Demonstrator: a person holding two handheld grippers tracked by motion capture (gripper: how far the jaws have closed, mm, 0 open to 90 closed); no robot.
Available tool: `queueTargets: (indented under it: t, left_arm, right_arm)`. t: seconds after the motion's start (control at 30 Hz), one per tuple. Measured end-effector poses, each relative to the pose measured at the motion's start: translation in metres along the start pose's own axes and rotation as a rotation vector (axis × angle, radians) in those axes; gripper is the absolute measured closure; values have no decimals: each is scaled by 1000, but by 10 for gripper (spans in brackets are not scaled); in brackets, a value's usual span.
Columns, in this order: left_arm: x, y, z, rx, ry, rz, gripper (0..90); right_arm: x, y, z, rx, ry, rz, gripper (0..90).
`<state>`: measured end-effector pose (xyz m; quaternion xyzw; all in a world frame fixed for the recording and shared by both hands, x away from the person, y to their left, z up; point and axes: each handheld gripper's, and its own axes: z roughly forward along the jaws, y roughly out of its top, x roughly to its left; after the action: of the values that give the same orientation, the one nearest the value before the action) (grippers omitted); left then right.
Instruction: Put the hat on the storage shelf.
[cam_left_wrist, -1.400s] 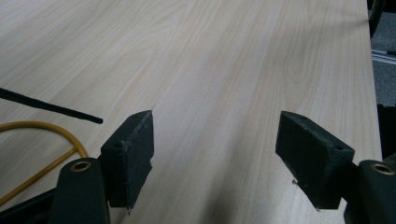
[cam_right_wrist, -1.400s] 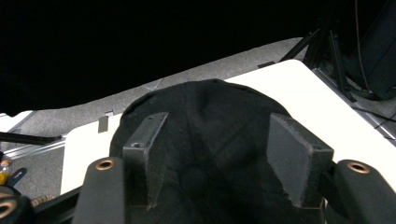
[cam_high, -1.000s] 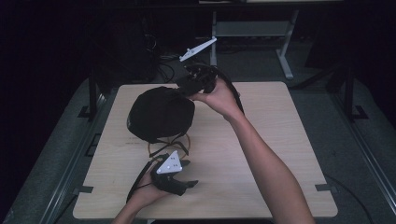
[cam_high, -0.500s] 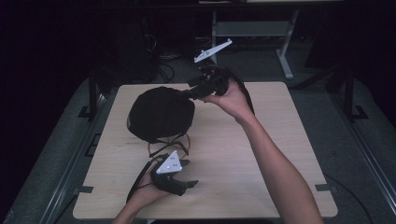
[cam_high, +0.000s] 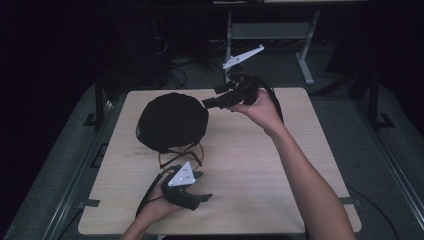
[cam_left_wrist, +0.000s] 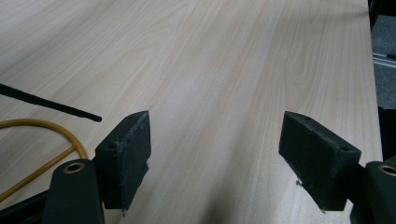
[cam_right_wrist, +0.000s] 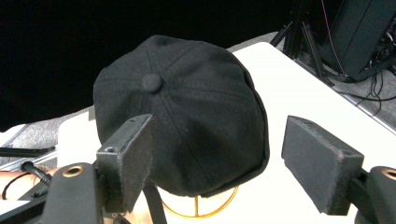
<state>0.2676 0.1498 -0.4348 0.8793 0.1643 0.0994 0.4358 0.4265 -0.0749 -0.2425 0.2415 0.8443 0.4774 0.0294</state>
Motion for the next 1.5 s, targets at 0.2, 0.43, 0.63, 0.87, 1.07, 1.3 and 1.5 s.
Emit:
queueTargets:
  t: [0.2, 0.43, 0.63, 0.87, 1.07, 1.3, 1.5]
  left_arm:
    - [0, 0, 0, 7, 2, 6, 248]
    - [0, -1, 0, 10, 7, 9, 248]
    - [0, -2, 0, 12, 7, 7, 248]
    - [0, -2, 1, 7, 10, 7, 248]
    - [0, -2, 1, 11, 11, 8, 247]
    - [-1, -2, 2, 15, 10, 7, 247]
    - [0, -1, 2, 23, 9, 16, 246]
  right_arm:
    - [-5, -11, -9, -9, -11, 12, 238]
    - [-13, -31, -20, -9, -23, 42, 233]
    - [-18, -43, -28, -9, -38, 52, 228]
    - [-23, -55, -36, -9, -50, 76, 221]
    - [-25, -67, -43, -8, -61, 90, 206]
    - [-26, -82, -51, -6, -66, 102, 197]
    - [-27, -96, -58, -3, -75, 114, 192]
